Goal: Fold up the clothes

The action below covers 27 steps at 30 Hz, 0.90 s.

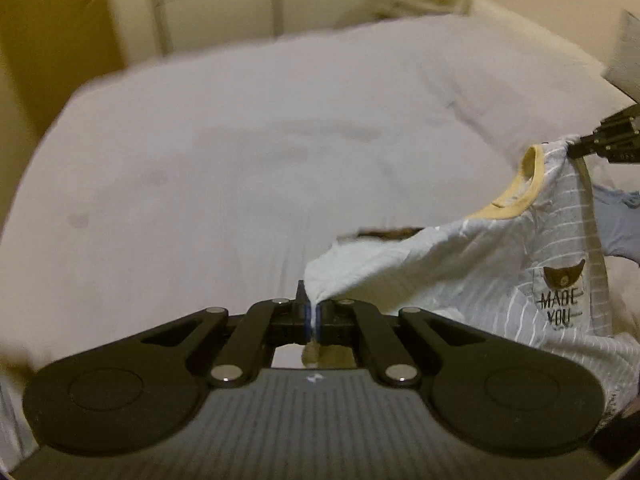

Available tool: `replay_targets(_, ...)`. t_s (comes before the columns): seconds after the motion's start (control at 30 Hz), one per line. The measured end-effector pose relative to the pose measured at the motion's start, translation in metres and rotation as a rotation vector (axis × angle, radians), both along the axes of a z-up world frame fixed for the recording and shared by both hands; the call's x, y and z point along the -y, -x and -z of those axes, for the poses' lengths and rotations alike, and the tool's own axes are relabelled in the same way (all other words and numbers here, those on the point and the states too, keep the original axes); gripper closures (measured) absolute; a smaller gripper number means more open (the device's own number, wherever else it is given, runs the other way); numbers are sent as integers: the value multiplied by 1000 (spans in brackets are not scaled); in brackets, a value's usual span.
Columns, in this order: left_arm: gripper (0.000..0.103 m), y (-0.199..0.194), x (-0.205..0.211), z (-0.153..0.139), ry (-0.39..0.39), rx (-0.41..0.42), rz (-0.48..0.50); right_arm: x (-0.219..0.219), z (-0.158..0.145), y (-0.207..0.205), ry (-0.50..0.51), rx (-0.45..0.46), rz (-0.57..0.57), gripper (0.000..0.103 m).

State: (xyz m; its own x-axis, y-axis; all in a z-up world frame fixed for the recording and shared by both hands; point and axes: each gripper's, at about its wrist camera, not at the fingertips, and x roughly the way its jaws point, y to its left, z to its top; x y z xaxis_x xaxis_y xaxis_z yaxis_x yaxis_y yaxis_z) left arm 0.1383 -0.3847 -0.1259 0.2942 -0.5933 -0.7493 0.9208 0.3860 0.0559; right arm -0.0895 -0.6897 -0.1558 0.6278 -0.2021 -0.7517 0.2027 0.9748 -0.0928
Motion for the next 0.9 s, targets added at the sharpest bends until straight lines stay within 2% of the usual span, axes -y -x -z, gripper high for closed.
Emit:
replay_targets(0.07, 102, -10, 32, -8, 6, 54, 51, 15, -14, -7, 20, 52, 55, 98)
replay_targets(0.13, 102, -27, 61, -9, 12, 92, 59, 33, -20, -25, 44, 87, 79, 98)
replay_targets(0.2, 102, -47, 90, -6, 18, 111, 36, 51, -20, -49, 73, 105, 83, 98)
replay_targets(0.3, 100, -86, 130, 15, -8, 116, -38, 82, 2, -92, 148, 102, 84, 98)
replay_targets(0.4, 82, -126, 156, 52, -75, 50, -197, 108, 43, -132, 183, 41, 119, 63)
replay_targets(0.43, 81, -130, 156, 62, -94, 27, -245, 113, 54, -139, 180, 26, 136, 66)
replay_targets(0.53, 78, -119, 142, 82, -97, -38, -308, 114, 74, -132, 107, 8, 157, 65)
replay_targets(0.63, 74, -91, 127, 104, -136, -107, -331, 99, 94, -108, 54, -33, 133, 57)
replay_targets(0.73, 70, -70, 122, 126, -181, -158, -347, 94, 118, -87, -15, -89, 139, 57)
replay_targets(0.87, 57, -53, 128, 146, -191, -142, -287, 79, 142, -64, -102, -150, 178, 57)
replay_targets(0.9, 49, -48, 134, 149, -190, -117, -261, 78, 144, -61, -108, -161, 176, 57)
